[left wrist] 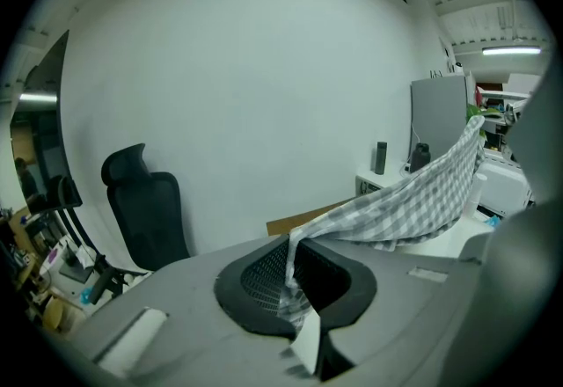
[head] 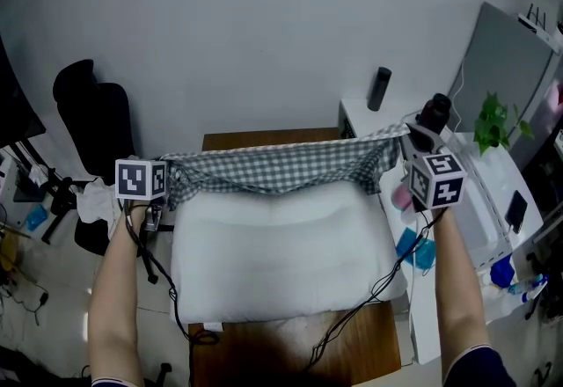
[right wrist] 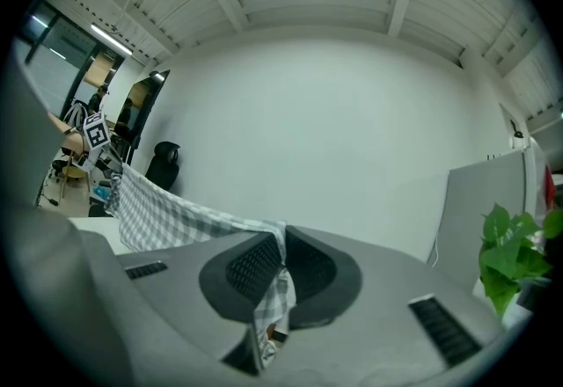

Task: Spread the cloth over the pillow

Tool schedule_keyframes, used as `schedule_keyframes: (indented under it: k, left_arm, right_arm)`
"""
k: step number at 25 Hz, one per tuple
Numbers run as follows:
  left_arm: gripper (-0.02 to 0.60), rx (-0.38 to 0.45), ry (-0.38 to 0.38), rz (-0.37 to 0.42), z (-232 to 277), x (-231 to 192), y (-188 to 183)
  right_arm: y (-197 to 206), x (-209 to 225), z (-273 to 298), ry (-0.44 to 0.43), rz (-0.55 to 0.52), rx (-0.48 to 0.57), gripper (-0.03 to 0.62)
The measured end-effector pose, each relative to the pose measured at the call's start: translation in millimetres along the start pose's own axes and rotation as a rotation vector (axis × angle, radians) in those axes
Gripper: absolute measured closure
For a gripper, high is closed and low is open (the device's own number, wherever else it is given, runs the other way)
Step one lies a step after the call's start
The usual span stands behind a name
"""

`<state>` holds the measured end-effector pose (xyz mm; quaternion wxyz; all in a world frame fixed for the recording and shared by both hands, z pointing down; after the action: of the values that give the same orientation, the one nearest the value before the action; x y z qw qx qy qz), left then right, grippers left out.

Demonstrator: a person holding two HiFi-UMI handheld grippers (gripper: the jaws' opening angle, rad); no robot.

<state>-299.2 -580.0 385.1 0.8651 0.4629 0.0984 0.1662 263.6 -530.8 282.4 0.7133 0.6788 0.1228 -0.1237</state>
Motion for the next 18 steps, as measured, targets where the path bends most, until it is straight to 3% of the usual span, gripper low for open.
schedule_keyframes:
  k: [18]
  left_arm:
    - [0.565,-0.082,0.056,0.018,-22.8,17.4,46.6]
  right_arm:
    - [41.2,-12.3,-35.9,-0.024,0.015,-0.076,0.571]
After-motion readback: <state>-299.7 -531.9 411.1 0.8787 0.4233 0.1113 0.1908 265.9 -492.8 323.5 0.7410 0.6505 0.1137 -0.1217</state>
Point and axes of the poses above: the fingertips, and each gripper's own axes: z forward along the fingers, x to its right, y out of its underside, the point moved 5 cm from there along -z, backward along the fingers, and after that the axes turned 11 degrees about y, right-handed, at the moved point
